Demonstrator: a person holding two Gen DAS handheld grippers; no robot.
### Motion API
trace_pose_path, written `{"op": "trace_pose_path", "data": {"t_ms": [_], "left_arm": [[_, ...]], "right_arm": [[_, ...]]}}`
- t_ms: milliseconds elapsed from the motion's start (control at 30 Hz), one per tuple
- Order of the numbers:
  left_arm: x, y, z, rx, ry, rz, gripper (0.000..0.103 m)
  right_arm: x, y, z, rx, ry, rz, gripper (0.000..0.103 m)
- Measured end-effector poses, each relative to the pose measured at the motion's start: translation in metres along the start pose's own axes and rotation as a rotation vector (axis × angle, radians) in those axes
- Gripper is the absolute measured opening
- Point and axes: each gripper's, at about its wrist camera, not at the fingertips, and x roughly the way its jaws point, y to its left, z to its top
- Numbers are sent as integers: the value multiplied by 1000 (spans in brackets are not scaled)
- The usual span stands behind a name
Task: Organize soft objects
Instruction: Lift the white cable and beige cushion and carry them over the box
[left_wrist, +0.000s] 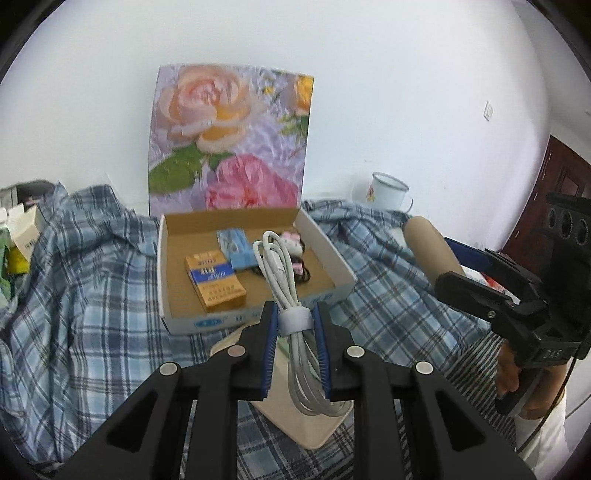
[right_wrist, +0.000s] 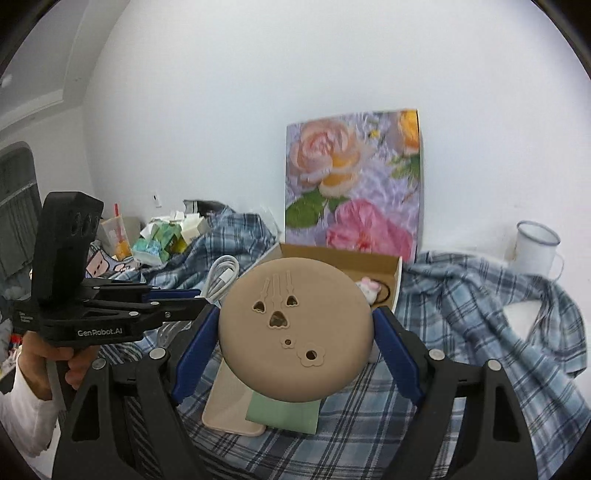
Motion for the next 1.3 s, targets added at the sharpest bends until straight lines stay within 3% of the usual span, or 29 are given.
{"op": "trace_pose_path", "data": {"t_ms": [600, 1300], "left_arm": [[-60, -16, 27, 46, -159, 32, 21], [-72, -13, 97, 64, -303, 64, 21]], "right_arm": [[-50, 23, 36, -57, -151, -24, 82], [-45, 19, 103, -106, -279, -10, 82]]}}
